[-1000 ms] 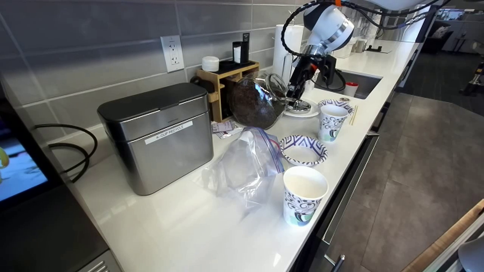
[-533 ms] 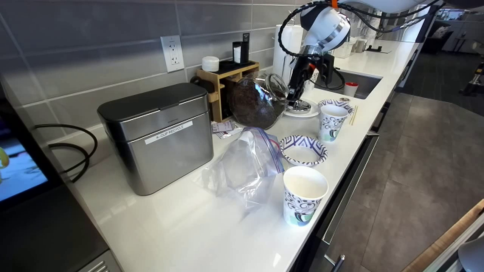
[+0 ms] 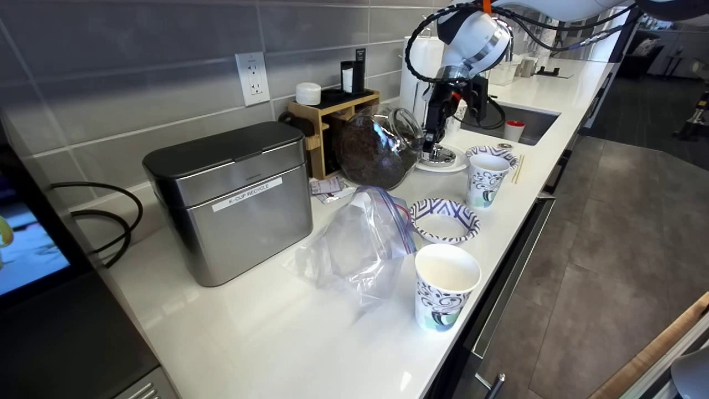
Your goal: Place the coffee beans from the container in the coffee cup using the silver spoon then pour the beans into the bowl on the right.
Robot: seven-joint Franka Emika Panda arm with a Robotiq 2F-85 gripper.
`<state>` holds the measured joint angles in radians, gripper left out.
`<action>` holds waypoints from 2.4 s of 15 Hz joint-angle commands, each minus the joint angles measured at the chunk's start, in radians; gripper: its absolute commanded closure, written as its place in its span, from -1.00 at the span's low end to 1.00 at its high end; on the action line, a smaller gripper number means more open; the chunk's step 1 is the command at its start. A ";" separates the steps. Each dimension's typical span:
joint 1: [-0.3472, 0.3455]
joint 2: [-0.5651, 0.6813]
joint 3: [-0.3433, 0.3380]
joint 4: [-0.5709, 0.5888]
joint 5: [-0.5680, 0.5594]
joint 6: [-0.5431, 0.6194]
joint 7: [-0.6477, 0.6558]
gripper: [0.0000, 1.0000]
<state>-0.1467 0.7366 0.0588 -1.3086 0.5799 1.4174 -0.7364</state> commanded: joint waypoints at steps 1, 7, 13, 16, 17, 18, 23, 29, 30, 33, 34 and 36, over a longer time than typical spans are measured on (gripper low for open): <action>-0.018 0.030 0.024 0.055 -0.025 -0.049 0.036 0.98; -0.013 0.014 0.029 0.094 -0.051 -0.082 0.084 0.98; 0.025 0.050 0.042 0.205 -0.136 -0.137 0.185 0.98; 0.056 0.073 0.048 0.251 -0.202 -0.148 0.222 0.98; 0.066 0.079 0.048 0.262 -0.224 -0.143 0.233 0.98; 0.075 0.087 0.051 0.272 -0.243 -0.138 0.237 0.98; 0.108 0.114 0.059 0.312 -0.312 -0.126 0.249 0.98; 0.067 0.139 0.093 0.338 -0.246 -0.160 0.250 0.98; 0.061 0.144 0.098 0.341 -0.233 -0.168 0.256 0.98; 0.053 0.157 0.108 0.345 -0.208 -0.186 0.270 0.98; 0.052 0.159 0.110 0.345 -0.202 -0.191 0.277 0.98; 0.050 0.165 0.114 0.348 -0.186 -0.198 0.290 0.98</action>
<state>-0.0886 0.8591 0.1506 -1.0121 0.3622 1.2524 -0.4846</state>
